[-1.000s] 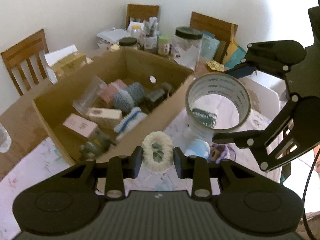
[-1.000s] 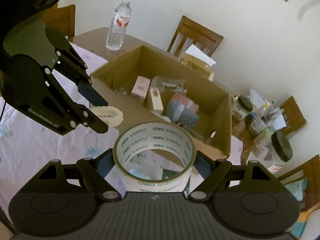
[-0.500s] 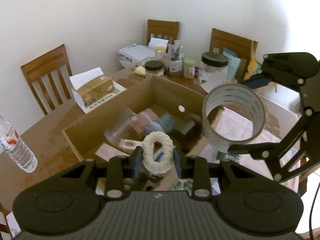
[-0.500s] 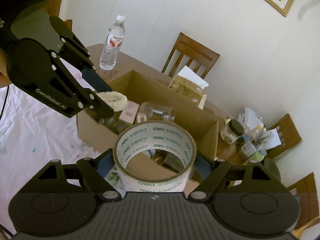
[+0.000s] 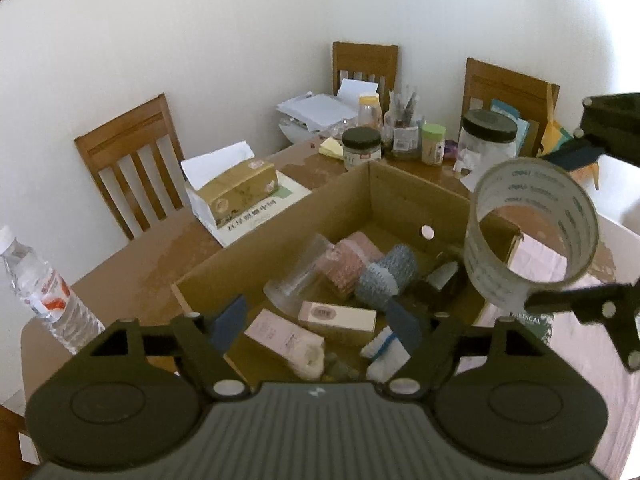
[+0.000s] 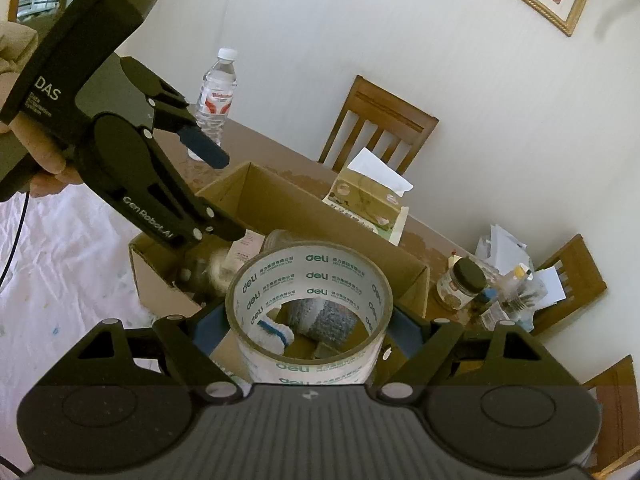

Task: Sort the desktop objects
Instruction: 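Carry the tape roll and white ring into the cardboard box and release both, then withdraw both grippers from the box toward the remaining items, then grasp the blue-and-white round toy with the left gripper while the right gripper grasps the white MEDICAL pack, then carry the round toy and MEDICAL pack into the cardboard box and release both, then withdraw the left gripper from the box toward the purple scrunchie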

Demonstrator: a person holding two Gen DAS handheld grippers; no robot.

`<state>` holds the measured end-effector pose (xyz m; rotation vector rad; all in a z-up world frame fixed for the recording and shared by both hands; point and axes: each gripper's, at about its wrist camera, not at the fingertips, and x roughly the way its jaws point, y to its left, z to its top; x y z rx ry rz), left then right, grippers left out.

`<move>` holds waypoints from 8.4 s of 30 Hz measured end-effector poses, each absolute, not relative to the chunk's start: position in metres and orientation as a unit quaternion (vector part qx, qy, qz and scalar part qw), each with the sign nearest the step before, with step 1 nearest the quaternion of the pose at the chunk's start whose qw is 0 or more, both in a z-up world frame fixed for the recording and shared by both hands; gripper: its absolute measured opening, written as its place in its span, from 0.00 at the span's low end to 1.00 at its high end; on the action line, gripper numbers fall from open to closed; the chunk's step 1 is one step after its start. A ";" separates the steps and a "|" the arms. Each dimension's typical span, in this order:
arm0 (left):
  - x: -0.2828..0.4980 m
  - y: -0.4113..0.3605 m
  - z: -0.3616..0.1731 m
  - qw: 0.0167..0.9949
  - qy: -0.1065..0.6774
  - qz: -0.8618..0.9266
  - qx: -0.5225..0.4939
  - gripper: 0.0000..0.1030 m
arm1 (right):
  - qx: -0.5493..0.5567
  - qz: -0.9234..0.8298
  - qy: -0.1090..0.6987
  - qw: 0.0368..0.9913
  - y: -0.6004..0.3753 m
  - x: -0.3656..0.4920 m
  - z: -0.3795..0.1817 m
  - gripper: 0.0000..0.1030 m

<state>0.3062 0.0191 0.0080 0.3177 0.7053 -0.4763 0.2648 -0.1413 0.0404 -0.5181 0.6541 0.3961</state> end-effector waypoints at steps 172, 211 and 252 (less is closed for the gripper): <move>0.226 -0.061 -0.028 0.820 0.406 -0.371 0.159 0.43 | -0.199 0.181 0.424 0.865 -0.222 0.242 -0.031 0.84; 0.289 -0.023 0.029 0.882 0.358 -0.277 0.133 0.43 | -0.262 0.224 0.366 0.864 -0.194 0.337 0.032 0.84; 0.333 -0.016 0.008 0.885 0.394 -0.211 0.131 0.76 | -0.267 0.225 0.349 0.870 -0.211 0.356 0.040 1.00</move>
